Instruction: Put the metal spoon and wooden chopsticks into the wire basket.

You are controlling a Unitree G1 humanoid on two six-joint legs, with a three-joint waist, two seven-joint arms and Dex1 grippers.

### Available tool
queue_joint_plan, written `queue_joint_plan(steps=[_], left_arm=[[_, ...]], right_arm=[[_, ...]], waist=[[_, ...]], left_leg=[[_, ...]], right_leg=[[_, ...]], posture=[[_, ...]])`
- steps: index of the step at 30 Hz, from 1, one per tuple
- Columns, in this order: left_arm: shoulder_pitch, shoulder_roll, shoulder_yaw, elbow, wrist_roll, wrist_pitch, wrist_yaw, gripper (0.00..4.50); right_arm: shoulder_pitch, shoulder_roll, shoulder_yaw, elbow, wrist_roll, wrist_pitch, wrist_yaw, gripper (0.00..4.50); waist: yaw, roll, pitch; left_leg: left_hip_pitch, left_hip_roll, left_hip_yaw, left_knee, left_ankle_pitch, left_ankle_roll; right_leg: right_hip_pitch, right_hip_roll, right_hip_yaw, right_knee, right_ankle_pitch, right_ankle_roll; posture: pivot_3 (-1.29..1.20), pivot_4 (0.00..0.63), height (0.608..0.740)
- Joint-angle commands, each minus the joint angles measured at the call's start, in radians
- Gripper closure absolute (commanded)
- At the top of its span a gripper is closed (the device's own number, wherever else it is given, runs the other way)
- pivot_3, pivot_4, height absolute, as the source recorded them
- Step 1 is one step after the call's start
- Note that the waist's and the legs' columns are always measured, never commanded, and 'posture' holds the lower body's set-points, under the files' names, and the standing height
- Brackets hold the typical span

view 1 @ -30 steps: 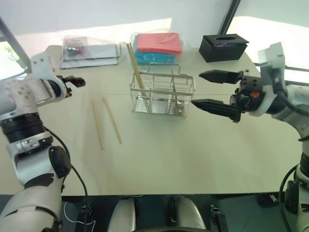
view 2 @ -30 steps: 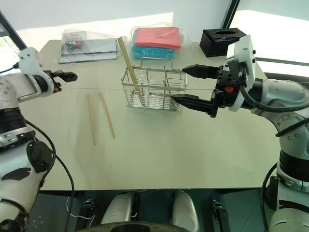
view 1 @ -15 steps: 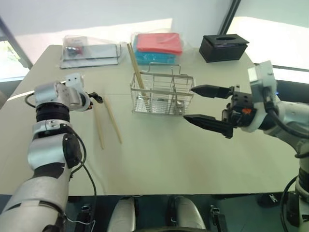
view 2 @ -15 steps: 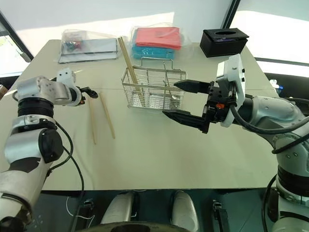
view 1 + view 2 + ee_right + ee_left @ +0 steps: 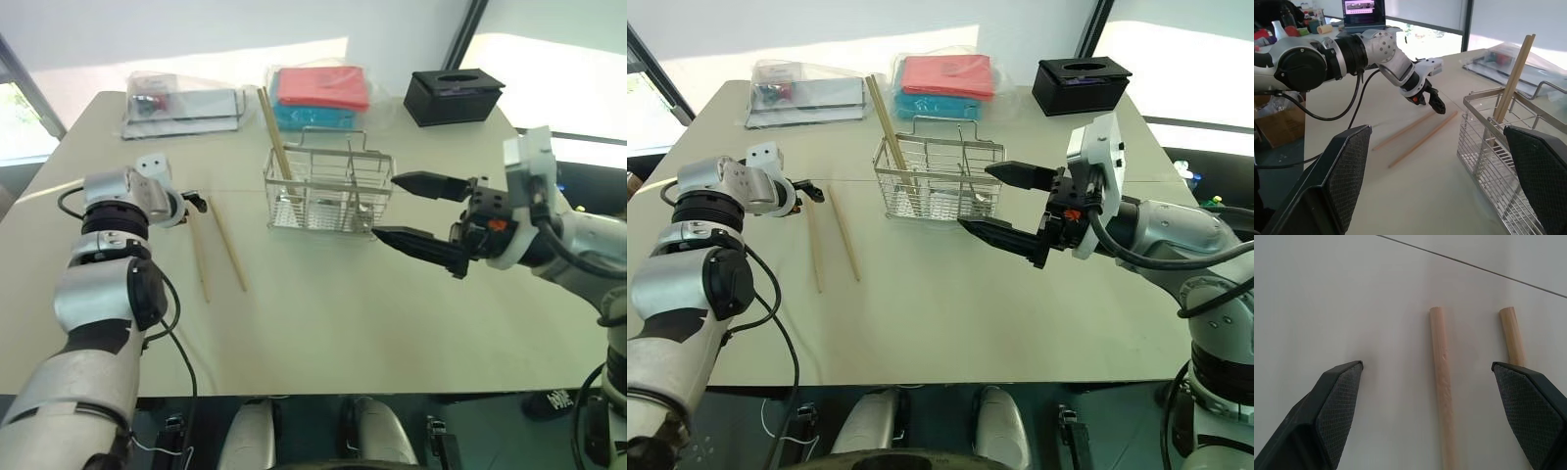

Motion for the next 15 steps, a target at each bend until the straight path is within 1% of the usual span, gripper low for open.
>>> queue_joint_plan(steps=[1,3,6,8,9,10,15], left_arm=[[-0.016,0.007,-0.007,0.014,0.011,-0.005,-0.013,0.54],[-0.018,0.003,-0.006,0.022,0.011,0.002,-0.021,1.25],[-0.022,0.002,0.004,0.03,0.011,0.008,-0.005,2.8],[-0.025,0.006,0.008,0.033,0.013,0.005,0.009,3.74],[-0.026,0.007,0.011,0.036,0.011,0.004,0.014,4.3],[-0.028,0.009,0.011,0.037,0.012,0.003,0.017,4.47],[-0.032,0.017,0.02,0.047,0.01,-0.005,0.04,4.47]], right_arm=[[-0.014,-0.007,-0.016,-0.016,0.023,-0.019,-0.01,0.0],[-0.017,-0.007,-0.013,-0.014,0.024,-0.019,-0.012,0.0],[-0.015,-0.009,-0.012,-0.015,0.028,-0.019,-0.007,0.0],[-0.007,-0.015,-0.013,-0.019,0.033,-0.017,0.003,0.0],[-0.002,-0.019,-0.013,-0.023,0.034,-0.017,0.01,0.0],[0.003,-0.023,-0.013,-0.026,0.036,-0.018,0.017,0.0],[0.009,-0.033,-0.012,-0.022,0.025,-0.027,0.029,0.0]], waist=[[0.0,0.0,0.0],[0.001,0.0,0.0],[0.004,0.0,0.0],[0.005,0.0,0.0],[0.005,0.0,0.0],[0.005,-0.001,0.0],[0.002,0.0,0.0]], left_leg=[[0.0,0.0,0.0,0.0,0.0,0.0],[0.0,0.0,0.0,0.0,0.0,0.0],[0.0,0.0,0.0,0.0,0.0,0.0],[0.0,0.0,0.0,0.0,0.0,0.0],[0.0,-0.001,0.0,0.0,0.0,0.0],[0.0,0.0,0.0,0.0,0.0,0.0],[0.0,0.0,0.0,0.0,0.0,0.0]], right_leg=[[0.0,0.0,0.0,0.0,0.0,0.0],[0.0,0.0,0.0,0.0,0.0,0.0],[0.0,0.0,0.0,0.0,0.0,0.0],[0.001,-0.001,0.0,0.0,0.0,0.0],[0.001,-0.001,0.0,0.0,0.0,0.0],[0.001,-0.001,0.0,0.0,0.0,0.0],[0.0,-0.001,0.0,0.0,0.0,0.0]], posture=[[0.0,0.15,0.703],[0.0,0.15,0.703],[0.0,0.15,0.703],[0.0,0.15,0.703],[0.0,0.15,0.703],[0.0,0.15,0.703],[0.0,0.15,0.703]])
